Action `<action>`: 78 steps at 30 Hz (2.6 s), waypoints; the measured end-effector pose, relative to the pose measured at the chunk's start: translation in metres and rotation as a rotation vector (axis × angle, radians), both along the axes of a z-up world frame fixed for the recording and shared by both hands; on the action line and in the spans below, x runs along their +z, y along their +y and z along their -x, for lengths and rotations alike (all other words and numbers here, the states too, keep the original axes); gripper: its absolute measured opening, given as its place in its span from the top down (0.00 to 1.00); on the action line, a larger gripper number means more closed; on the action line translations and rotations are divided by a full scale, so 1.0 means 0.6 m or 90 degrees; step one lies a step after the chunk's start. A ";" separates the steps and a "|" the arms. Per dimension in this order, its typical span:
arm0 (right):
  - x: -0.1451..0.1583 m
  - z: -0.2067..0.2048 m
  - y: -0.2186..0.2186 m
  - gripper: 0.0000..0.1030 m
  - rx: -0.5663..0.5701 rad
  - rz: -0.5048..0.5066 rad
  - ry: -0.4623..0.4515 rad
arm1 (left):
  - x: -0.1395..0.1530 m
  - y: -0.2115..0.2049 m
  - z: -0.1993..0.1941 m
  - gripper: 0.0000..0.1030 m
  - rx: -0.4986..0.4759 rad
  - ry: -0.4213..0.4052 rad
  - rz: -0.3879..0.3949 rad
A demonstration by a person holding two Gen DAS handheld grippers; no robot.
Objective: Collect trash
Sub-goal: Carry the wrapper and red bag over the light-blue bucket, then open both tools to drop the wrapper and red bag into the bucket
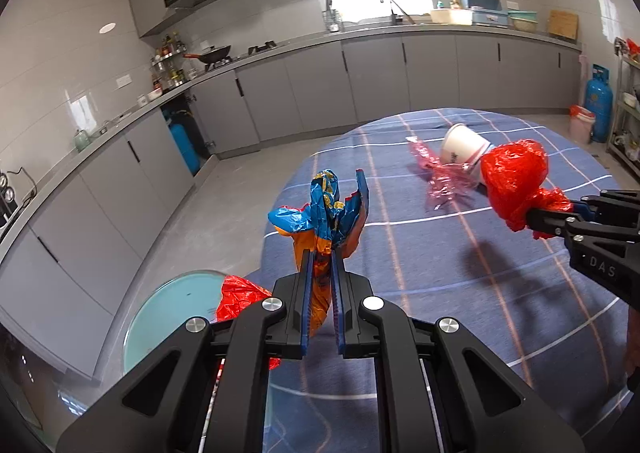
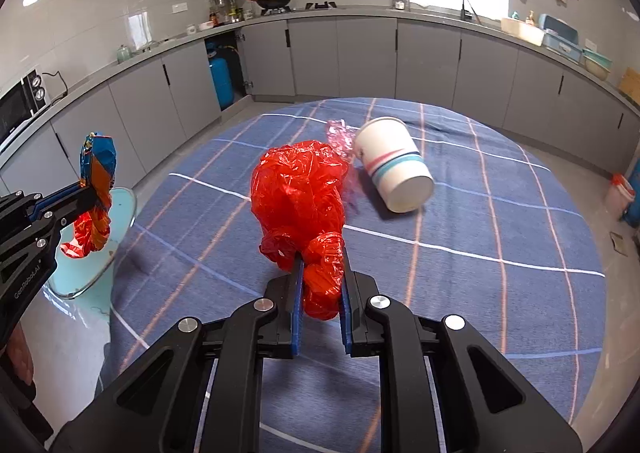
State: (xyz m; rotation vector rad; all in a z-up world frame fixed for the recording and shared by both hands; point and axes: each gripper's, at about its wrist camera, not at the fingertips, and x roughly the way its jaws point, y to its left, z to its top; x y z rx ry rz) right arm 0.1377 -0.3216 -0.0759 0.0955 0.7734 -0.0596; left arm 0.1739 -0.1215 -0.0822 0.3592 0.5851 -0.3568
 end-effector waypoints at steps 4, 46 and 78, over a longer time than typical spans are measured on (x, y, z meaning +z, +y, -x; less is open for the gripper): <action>0.005 -0.003 0.019 0.85 0.016 0.002 -0.005 | 0.001 0.022 0.001 0.91 0.015 0.000 0.002; 0.026 -0.067 0.252 0.85 0.200 0.002 -0.032 | 0.007 0.244 -0.029 0.91 0.197 -0.008 -0.003; 0.004 -0.137 0.365 0.84 0.296 0.004 -0.020 | -0.017 0.305 -0.080 0.87 0.233 0.017 -0.009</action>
